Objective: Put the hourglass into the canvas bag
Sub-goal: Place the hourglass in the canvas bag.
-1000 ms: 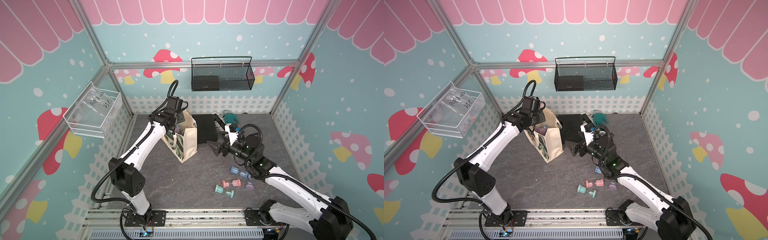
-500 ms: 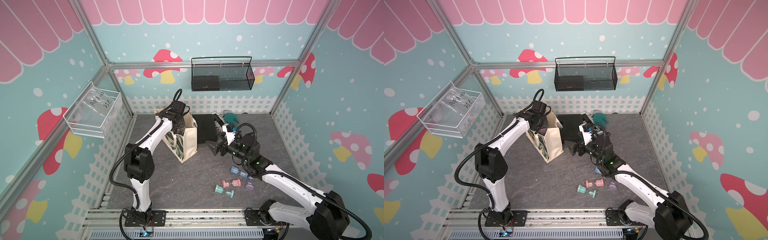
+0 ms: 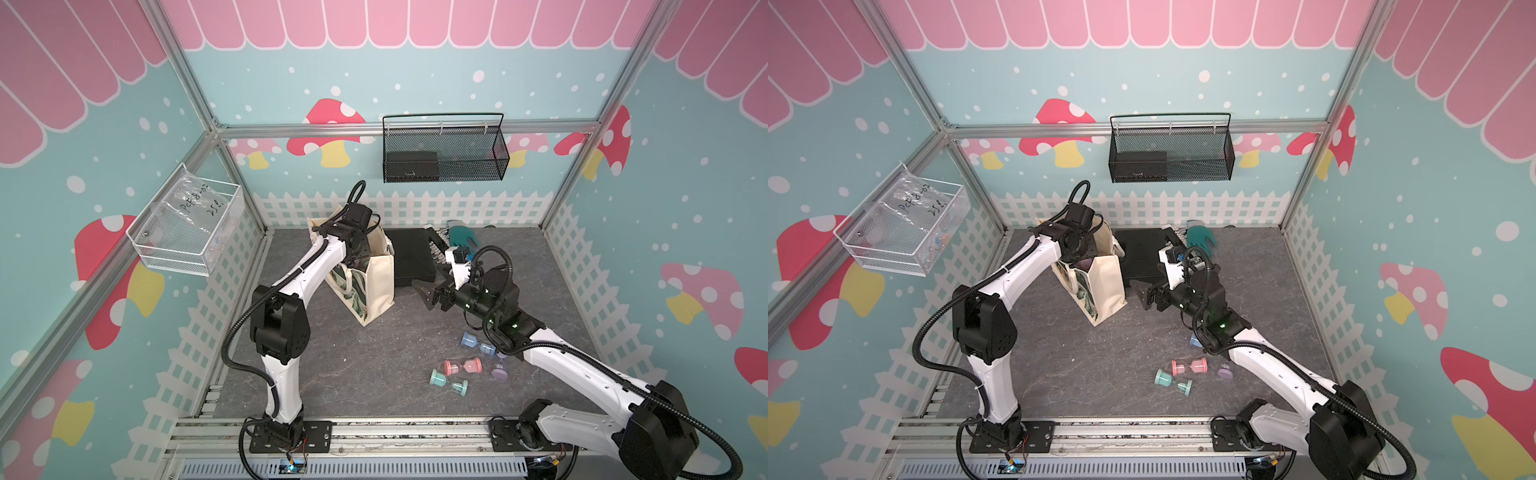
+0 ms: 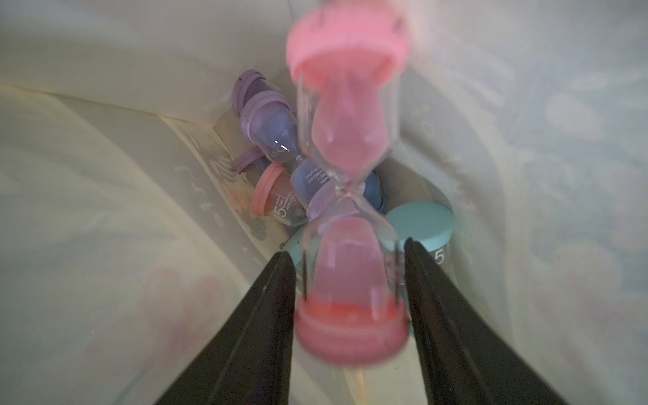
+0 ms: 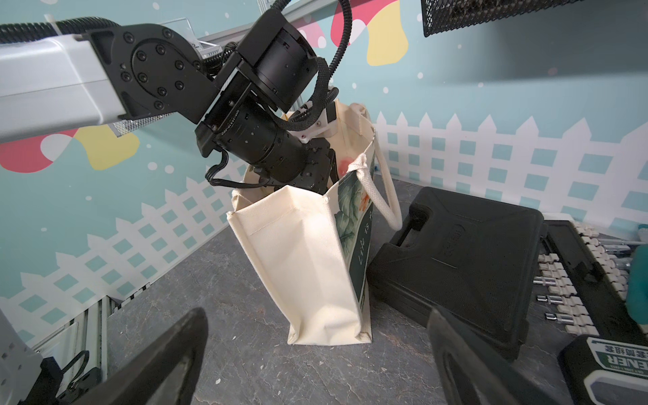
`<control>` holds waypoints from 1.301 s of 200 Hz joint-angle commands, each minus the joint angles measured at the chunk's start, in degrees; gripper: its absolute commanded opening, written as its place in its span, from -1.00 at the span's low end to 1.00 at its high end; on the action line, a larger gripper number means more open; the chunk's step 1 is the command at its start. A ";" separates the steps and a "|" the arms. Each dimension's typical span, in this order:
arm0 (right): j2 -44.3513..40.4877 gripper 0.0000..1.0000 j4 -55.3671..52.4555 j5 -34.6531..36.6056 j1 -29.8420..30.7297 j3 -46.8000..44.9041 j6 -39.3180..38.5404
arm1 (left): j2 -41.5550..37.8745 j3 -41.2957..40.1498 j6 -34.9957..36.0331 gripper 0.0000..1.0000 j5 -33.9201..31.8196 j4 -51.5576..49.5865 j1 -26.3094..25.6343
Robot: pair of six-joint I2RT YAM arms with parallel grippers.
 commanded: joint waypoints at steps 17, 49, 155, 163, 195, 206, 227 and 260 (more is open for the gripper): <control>-0.45 0.99 0.54 0.78 0.08 0.05 0.42 | -2.20 0.85 0.39 0.11 0.49 -0.30 0.63; -1.13 0.99 0.28 0.80 0.13 0.09 0.42 | -4.03 1.21 0.33 0.15 0.96 -0.48 0.63; -6.04 0.99 -7.14 6.21 0.12 0.29 0.57 | -17.23 1.08 4.18 0.27 3.95 1.47 -2.67; -6.51 0.99 -8.49 7.29 0.15 0.54 0.68 | -18.93 0.12 4.49 0.28 3.04 2.24 -3.28; -8.38 0.99 -14.58 10.87 0.05 1.50 0.31 | -26.59 -6.69 7.03 0.28 2.17 7.58 -6.99; -9.09 0.99 -17.14 12.42 0.03 1.99 0.64 | -29.15 -9.43 8.56 0.28 2.28 10.00 -8.41; -10.65 0.99 -22.40 15.90 0.02 2.43 1.82 | -34.54 -16.01 10.45 0.28 3.36 15.64 -11.22; -13.25 0.99 -30.64 18.83 -0.03 2.91 3.53 | -40.77 -25.26 13.49 0.28 5.24 22.43 -16.32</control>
